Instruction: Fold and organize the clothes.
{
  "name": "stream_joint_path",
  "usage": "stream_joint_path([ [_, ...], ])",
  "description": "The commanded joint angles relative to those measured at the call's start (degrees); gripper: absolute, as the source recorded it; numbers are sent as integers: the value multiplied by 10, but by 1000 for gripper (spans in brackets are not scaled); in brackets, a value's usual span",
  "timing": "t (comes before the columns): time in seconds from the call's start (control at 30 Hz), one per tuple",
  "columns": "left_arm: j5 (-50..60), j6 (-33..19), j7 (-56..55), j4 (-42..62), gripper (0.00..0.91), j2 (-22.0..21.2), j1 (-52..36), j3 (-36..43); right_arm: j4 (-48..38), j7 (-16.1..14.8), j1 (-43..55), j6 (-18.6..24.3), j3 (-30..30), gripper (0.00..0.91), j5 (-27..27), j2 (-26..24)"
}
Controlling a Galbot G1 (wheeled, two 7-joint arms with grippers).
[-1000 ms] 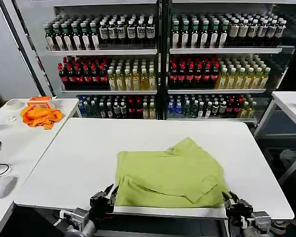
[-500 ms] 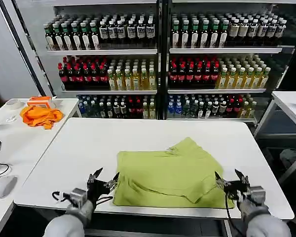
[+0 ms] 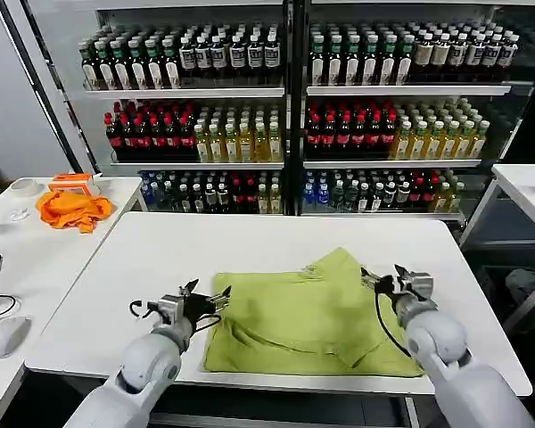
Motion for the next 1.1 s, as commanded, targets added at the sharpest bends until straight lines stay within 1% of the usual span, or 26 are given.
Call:
stream_joint_path([
  [0.03, -14, 5, -4, 104, 907, -25, -90, 38, -120, 3, 102, -2, -57, 907, 13, 29],
  [0.33, -10, 5, -6, 147, 907, -41, -107, 46, -210, -12, 148, 1, -77, 907, 13, 69],
  [0.5, -10, 4, -7, 156, 907, -43, -110, 44, -240, -28, 166, 0, -84, 907, 13, 89],
  [0.57, -11, 4, -6, 157, 907, -44, -110, 44, -248, -30, 169, -1, -86, 907, 13, 93],
  [0.6, -12, 4, -6, 157, 151, -44, -109, 44, -255, -31, 171, 0, -88, 907, 13, 99],
  [0.63, -12, 4, -5, 156, 10, -43, -108, 44, -257, -31, 172, 0, -88, 746, 13, 100],
  [0.7, -13, -6, 1, 151, 10, -41, -103, 47, -265, -36, 172, 4, -92, 312, 12, 104],
  [0.73, -13, -8, 6, 149, 10, -40, -101, 49, -265, -37, 172, 5, -93, 0, 12, 104],
  [1.1, -20, -15, 31, 134, 10, -33, -84, 54, -258, -41, 154, 10, -95, 0, 15, 105],
])
